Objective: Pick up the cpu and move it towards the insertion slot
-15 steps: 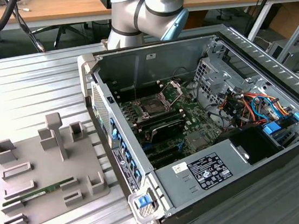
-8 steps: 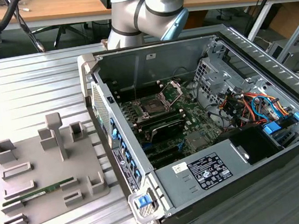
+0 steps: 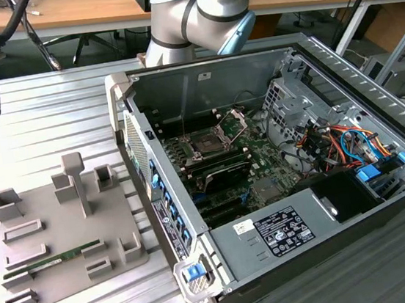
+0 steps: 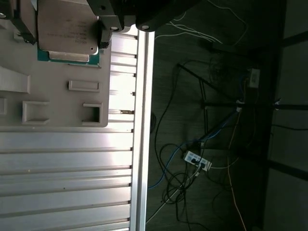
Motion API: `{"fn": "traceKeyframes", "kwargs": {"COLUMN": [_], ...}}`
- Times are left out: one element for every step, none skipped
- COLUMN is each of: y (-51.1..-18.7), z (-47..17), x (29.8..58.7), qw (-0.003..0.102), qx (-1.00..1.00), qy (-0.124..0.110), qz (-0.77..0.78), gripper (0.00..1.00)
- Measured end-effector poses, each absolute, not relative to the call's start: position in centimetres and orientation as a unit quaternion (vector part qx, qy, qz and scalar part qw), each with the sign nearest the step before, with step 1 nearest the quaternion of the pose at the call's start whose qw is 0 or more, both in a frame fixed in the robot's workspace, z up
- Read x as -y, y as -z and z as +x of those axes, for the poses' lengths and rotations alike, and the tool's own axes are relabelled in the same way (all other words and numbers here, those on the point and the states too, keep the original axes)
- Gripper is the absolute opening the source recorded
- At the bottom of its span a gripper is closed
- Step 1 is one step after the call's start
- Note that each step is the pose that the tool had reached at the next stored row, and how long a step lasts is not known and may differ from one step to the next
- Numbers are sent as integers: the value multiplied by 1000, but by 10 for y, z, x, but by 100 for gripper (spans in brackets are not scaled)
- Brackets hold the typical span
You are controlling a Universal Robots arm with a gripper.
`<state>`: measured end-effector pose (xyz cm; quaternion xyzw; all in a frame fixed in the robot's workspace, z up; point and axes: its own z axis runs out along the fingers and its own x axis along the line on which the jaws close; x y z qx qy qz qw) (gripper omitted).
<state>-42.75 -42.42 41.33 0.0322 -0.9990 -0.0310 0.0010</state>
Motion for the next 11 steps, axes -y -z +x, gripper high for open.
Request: {"fn": "traceKeyframes", "kwargs": {"y": [-413, -413, -413, -413, -413, -413, -413, -413, -413, -413, -413], "z": [-427, -427, -427, -427, -426, -426, -426, -425, -425, -425, -424], "x": [424, 424, 424, 424, 424, 424, 424, 424, 424, 424, 424], "qw": [1, 1, 1, 1, 1, 1, 1, 1, 1, 1, 1], "qx": [999, 999, 999, 999, 999, 999, 999, 999, 999, 999, 999], "qy": [31, 31, 31, 31, 31, 31, 31, 31, 31, 31, 31], "qz": [32, 32, 32, 32, 32, 32, 32, 32, 32, 32, 32], "gripper": [55, 55, 55, 55, 55, 55, 55, 55, 55, 55, 55]}}
